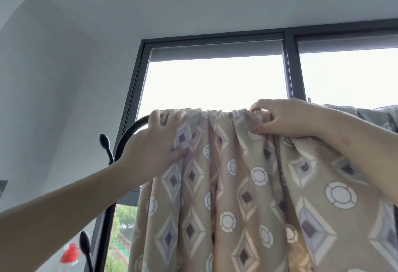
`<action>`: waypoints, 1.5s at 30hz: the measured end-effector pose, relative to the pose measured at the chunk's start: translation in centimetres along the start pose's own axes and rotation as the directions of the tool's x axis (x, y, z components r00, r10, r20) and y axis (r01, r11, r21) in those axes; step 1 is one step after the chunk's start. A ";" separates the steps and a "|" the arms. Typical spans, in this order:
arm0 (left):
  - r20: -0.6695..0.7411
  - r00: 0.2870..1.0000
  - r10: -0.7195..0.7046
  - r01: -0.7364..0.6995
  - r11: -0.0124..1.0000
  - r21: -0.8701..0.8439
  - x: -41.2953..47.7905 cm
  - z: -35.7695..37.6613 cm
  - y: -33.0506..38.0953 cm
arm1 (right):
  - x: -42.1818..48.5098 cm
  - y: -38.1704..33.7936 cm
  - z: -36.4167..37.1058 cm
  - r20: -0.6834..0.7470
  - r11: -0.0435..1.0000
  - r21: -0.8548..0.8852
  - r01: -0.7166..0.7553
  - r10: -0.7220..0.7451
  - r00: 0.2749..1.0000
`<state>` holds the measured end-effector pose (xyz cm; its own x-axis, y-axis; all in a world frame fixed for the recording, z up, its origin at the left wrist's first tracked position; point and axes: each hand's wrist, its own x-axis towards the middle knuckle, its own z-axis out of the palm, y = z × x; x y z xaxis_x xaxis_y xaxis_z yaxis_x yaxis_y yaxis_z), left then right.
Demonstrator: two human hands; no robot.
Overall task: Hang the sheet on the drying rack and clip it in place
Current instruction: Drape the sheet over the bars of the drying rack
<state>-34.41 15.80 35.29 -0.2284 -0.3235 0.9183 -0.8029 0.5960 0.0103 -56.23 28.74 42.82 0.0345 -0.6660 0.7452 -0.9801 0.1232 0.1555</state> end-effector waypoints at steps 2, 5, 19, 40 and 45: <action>-0.057 0.996 0.075 -0.080 0.993 -0.085 1.0 -0.5 0.0 | 0.0 0.1 0.2 -0.092 0.998 0.030 0.052 -0.049 0.995; -0.171 0.985 0.031 -0.068 0.973 -0.220 3.4 -2.2 -0.1 | -0.1 0.6 0.6 -0.166 0.992 0.089 0.090 -0.074 0.983; 0.592 0.787 -0.173 0.313 0.939 -0.142 11.9 -0.4 2.6 | 7.5 2.7 0.5 0.139 0.882 0.217 -0.418 0.396 0.908; 0.103 0.851 0.515 -0.421 0.787 -0.451 6.9 -3.0 17.6 | -8.1 9.1 -5.7 -0.130 0.953 0.014 -0.301 0.300 0.945; 0.136 0.826 0.548 -0.459 0.792 -0.402 8.5 -2.2 21.2 | -11.6 12.5 -5.9 -0.096 0.901 -0.102 -0.423 0.414 0.905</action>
<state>-52.18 27.26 44.21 -0.7028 -0.0404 0.7102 -0.3100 0.9160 -0.2547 -67.70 42.34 39.96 -0.3558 -0.4812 0.8011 -0.8773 0.4674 -0.1089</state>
